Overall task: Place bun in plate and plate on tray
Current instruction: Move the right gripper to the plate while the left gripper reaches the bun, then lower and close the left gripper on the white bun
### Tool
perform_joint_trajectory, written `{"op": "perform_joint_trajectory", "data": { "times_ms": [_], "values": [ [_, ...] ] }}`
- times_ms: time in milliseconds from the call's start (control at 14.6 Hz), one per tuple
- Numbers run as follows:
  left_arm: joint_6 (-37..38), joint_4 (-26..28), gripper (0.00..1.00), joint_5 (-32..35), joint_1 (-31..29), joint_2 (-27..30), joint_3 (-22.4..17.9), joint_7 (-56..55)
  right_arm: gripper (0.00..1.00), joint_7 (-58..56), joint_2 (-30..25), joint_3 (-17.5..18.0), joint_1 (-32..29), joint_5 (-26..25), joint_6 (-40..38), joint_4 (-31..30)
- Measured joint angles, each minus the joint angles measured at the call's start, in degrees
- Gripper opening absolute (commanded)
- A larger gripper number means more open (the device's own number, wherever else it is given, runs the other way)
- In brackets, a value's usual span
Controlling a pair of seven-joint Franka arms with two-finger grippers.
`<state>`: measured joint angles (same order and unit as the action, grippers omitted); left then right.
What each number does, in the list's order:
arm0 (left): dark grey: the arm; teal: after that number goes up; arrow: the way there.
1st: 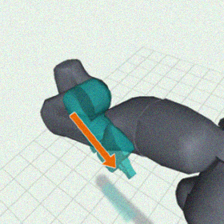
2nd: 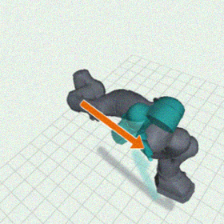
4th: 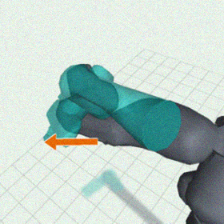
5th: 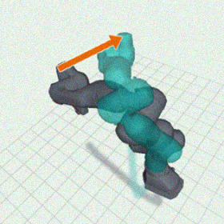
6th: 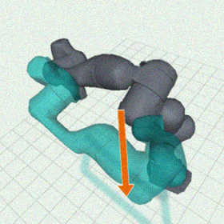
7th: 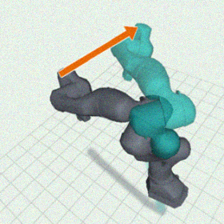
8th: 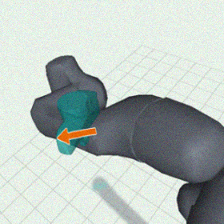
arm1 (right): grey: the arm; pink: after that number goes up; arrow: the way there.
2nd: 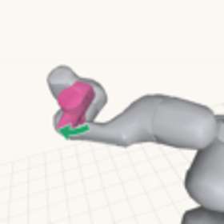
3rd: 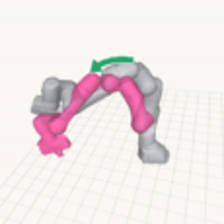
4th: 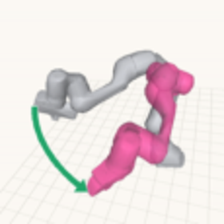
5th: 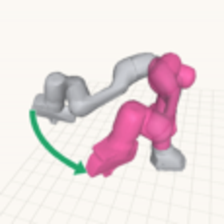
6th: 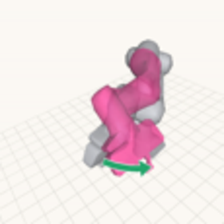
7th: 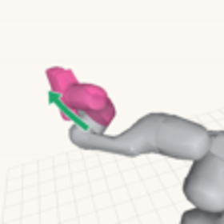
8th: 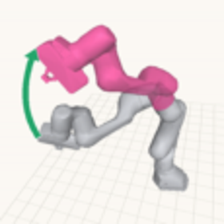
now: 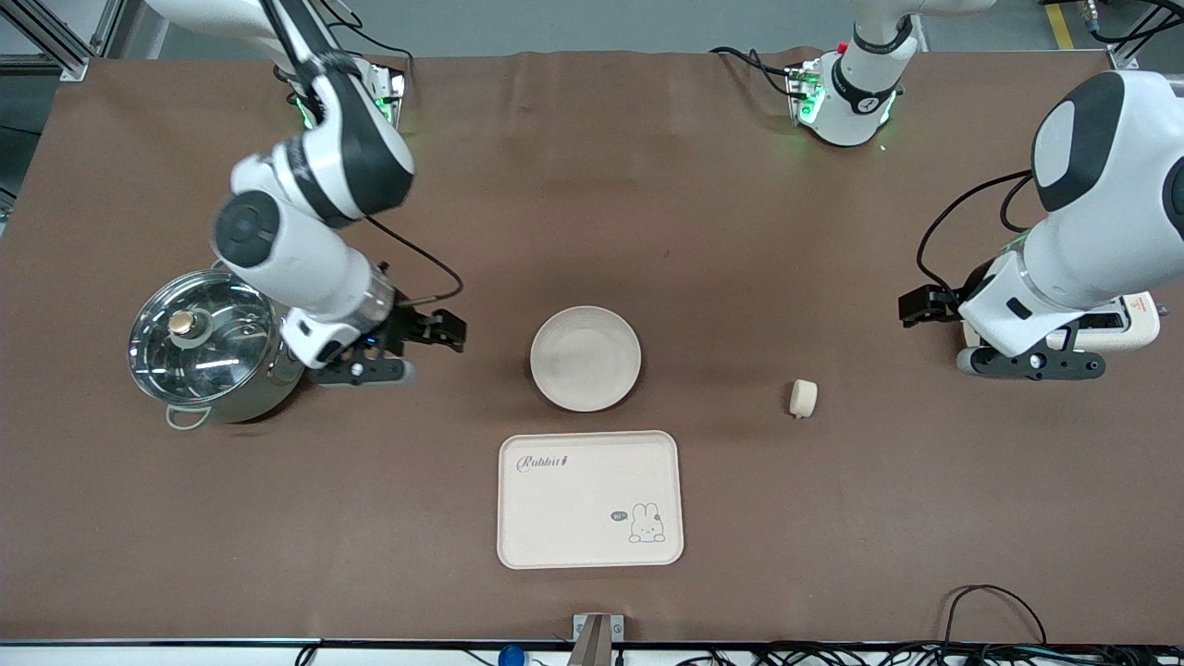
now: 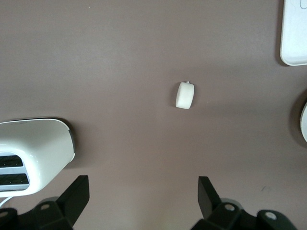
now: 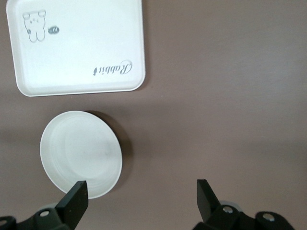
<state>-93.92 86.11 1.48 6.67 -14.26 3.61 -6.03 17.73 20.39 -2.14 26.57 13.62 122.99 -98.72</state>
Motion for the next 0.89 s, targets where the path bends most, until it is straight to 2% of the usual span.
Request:
{"op": "perform_joint_trajectory", "data": {
  "times_ms": [205,479,890],
  "values": [
    [-3.7,1.8,1.00,0.0,-0.2,-1.0,0.0,0.0,1.00,0.6,4.9,0.0,3.0,0.6,3.7,0.0],
    [-15.3,8.9,1.00,0.0,-0.1,-3.3,0.0,0.0,1.00,1.7,9.2,0.0,4.5,0.9,8.0,0.0],
    [-30.3,14.8,1.00,-0.1,-0.1,-10.6,1.8,0.0,1.00,3.4,11.4,0.0,6.3,2.1,11.1,0.1]
  ]
}}
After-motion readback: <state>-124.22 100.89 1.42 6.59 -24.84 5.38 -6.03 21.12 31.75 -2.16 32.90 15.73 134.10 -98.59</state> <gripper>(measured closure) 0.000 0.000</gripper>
